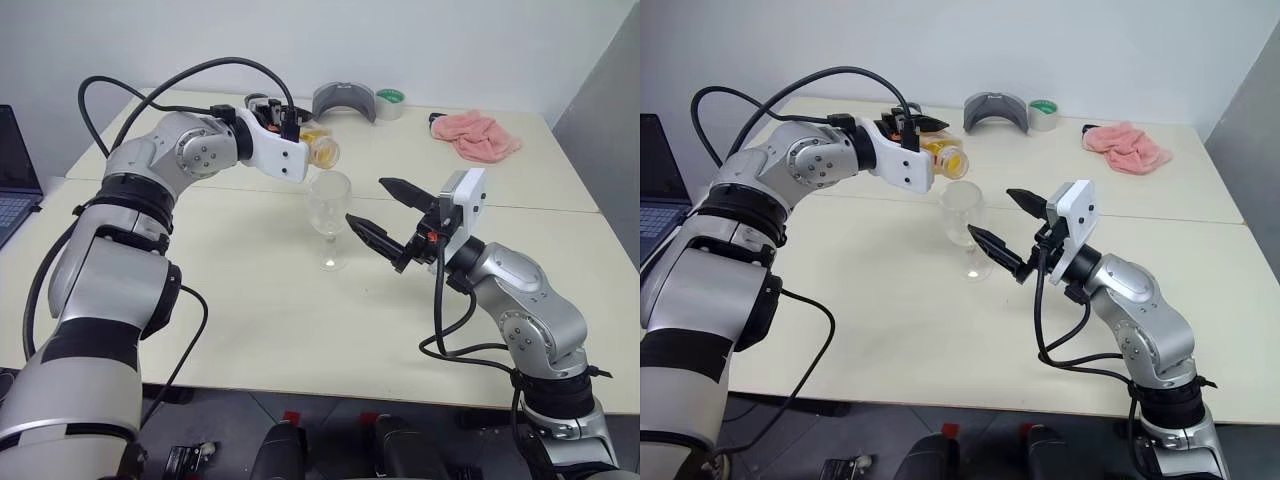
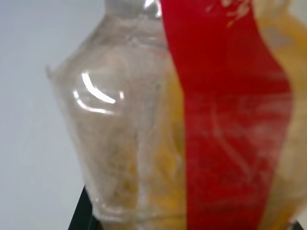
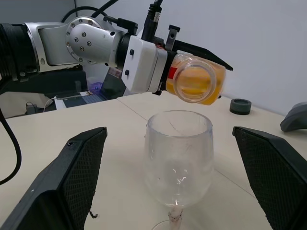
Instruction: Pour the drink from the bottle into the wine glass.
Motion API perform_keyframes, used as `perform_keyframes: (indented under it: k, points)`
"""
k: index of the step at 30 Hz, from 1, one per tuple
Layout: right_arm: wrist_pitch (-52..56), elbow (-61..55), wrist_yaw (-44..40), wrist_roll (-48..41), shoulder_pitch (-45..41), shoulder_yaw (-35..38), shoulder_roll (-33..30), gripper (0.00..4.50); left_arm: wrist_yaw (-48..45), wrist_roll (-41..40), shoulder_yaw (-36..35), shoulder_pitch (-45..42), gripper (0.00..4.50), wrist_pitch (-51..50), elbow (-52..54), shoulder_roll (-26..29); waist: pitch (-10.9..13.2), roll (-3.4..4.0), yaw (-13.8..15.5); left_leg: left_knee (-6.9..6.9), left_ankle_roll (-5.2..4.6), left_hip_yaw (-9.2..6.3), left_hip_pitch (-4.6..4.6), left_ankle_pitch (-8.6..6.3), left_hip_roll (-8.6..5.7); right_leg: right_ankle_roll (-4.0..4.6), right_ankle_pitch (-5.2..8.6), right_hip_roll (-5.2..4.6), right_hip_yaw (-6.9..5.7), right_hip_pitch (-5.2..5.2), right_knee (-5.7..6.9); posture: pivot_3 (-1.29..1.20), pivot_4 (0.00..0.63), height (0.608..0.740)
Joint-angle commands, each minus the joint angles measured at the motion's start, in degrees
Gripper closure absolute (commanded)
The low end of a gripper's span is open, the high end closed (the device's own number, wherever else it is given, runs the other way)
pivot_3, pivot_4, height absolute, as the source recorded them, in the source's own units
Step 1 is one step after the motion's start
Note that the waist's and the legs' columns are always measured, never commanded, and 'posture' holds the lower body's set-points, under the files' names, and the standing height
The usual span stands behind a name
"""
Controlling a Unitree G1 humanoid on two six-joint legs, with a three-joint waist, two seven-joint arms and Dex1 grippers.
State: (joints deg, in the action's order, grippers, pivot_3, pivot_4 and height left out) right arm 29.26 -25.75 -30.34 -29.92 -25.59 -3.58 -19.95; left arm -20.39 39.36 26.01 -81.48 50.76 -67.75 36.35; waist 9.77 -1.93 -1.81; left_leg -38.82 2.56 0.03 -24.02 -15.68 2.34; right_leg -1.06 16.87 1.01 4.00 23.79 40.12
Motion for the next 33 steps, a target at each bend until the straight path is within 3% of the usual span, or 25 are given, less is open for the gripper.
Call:
perform_keyframes:
  k: [1,33]
  points:
    - [-1.7,-0.4,-0.7,0.3,-0.3,0.9,-0.2,0.00,2.3,0.3,-0.1,-3.2,2.85,0.8,0.3,1.1,0.0,0.00,0.0,0.00,0.00,0.00,0.00,0.00,-0.02,0.00,0.00,0.00,0.00,0.00,0.00,0.00,0.150,0.740]
    - [-0.8,-0.8,-1.4,0.5,-0.7,1.2,0.2,0.00,9.1,6.2,4.6,-6.2,2.85,2.6,-1.2,3.0,0.0,0.00,0.0,-0.11,-0.02,-0.02,-0.01,0.01,-0.61,-0.02,0.01,-0.24,0.07,0.26,0.57,0.00,0.150,0.740]
